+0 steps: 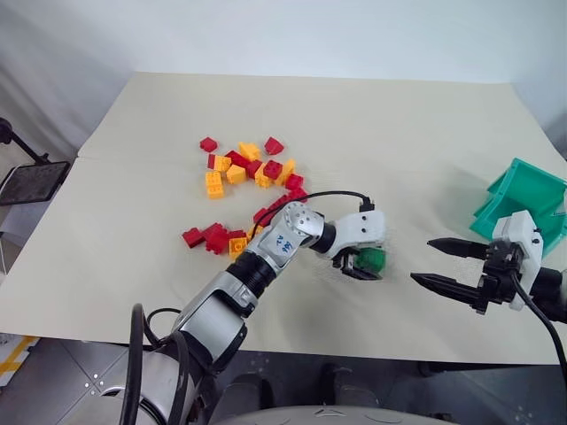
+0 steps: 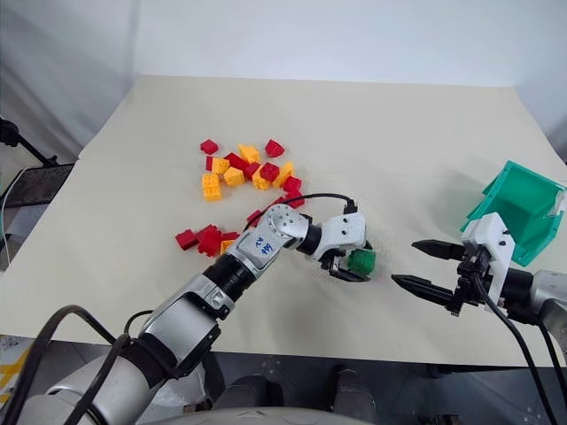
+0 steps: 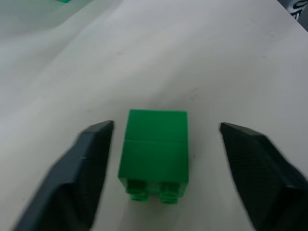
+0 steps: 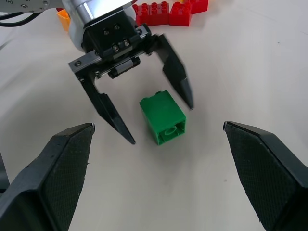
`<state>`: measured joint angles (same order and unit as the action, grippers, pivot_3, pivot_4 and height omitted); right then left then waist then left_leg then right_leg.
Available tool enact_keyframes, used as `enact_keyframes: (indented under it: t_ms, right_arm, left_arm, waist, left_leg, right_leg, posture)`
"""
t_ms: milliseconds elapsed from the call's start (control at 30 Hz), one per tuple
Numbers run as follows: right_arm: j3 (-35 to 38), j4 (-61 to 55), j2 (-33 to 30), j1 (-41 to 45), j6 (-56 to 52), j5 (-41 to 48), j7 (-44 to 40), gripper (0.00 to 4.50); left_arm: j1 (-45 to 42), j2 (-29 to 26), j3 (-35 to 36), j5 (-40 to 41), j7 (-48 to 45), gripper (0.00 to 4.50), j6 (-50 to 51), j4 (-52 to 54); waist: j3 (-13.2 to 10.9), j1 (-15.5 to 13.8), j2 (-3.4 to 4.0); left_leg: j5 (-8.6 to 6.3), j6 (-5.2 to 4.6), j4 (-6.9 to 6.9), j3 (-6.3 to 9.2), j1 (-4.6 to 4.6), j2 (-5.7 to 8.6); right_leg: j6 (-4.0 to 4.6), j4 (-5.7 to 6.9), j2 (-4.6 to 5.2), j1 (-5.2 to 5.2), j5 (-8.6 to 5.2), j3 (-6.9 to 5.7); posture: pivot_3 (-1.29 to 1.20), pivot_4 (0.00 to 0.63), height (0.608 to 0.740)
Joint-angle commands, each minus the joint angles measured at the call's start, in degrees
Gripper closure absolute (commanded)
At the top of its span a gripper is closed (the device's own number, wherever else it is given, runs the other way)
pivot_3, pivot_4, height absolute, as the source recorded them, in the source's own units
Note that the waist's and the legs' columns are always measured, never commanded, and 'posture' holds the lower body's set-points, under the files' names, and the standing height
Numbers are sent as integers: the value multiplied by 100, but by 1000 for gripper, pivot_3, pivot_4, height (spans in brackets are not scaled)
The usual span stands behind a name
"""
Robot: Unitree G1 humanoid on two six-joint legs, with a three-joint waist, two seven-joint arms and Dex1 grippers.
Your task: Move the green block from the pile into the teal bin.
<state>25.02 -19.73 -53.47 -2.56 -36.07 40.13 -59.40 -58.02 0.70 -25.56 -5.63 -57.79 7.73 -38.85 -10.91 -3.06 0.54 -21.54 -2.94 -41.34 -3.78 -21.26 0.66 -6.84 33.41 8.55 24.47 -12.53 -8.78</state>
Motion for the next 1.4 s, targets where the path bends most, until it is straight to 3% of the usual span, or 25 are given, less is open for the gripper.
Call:
enact_keyframes:
  t_ms: [33, 233, 400, 500, 600, 733, 900, 1067, 1400]
  right_arm:
    - [-73, -66, -59, 136, 156, -65, -61, 0]
    - [-528, 133, -108, 547, 288, -322, -174, 0]
    - [-1365, 547, -265, 1490, 122, -785, -179, 0]
    - [-1716, 727, -454, 1786, 185, -1031, -389, 0]
    - [-2137, 834, -649, 2152, 103, -1198, -691, 0]
    - [-2550, 998, -663, 2629, -11, -1424, -819, 0]
    - [-3550, 1606, -492, 3447, 301, -2389, -946, 0]
    - [-3755, 1753, -364, 3763, 218, -2489, -1184, 0]
    - [-4242, 1986, 60, 4090, 345, -2795, -1516, 0]
  left_arm:
    - [-18, -174, 242, 176, -127, 17, 123, 451]
    - [331, -785, 771, 686, -362, 17, 807, 1709]
    - [1103, -1776, 1979, 1979, -678, 17, 1941, 3314]
    - [1522, -2197, 2376, 2484, -856, 17, 2070, 3767]
    - [2097, -2431, 2909, 3017, -1209, 17, 1558, 3925]
    - [2644, -2853, 3116, 3283, -1622, 17, 1174, 4064]
    - [3829, -3655, 3751, 3563, -2343, 17, 414, 4208]
    - [4259, -3819, 4197, 3749, -2255, 17, 31, 4086]
    - [4458, -3694, 4174, 3874, -1824, 17, -159, 4349]
  waist:
    - [0, 5, 0]
    - [1, 25, 3]
    - [0, 147, 7]
    - [1, 154, 9]
    - [3, 152, 12]
    - [2, 160, 11]
    - [3, 286, 14]
    - [-1, 237, 20]
    - [-1, 243, 20]
  left_leg:
    - [0, 0, 0, 0, 0, 0]
    - [0, 0, -1, 1, 1, -1]
    - [1, 2, -4, 2, 3, -4]
    - [2, 4, -6, 1, 4, -5]
    - [2, 3, -11, 5, 4, -1]
    - [1, 4, -12, 5, 2, -1]
    - [-5, 15, -6, -4, 8, -8]
    - [-5, 16, -9, 1, 4, -10]
    - [-6, 17, -4, -2, 6, -11]
  right_leg:
    - [0, 0, 0, 0, 0, 0]
    - [0, 3, 0, 0, 1, 1]
    - [-1, 10, -2, 1, 1, 4]
    - [0, 13, -1, 0, 1, 5]
    - [-2, 10, 2, -5, 2, 4]
    - [-3, 7, 0, -5, 2, 2]
    - [3, 7, -3, 0, -1, 4]
    - [4, 7, -2, 0, -2, -2]
    - [4, 8, -4, 1, -2, -1]
  posture:
    - [0, 150, 740]
    - [0, 150, 740]
    - [0, 150, 740]
    - [0, 150, 740]
    - [0, 150, 740]
    - [0, 150, 740]
    - [0, 150, 740]
    - [0, 150, 740]
    - [0, 150, 740]
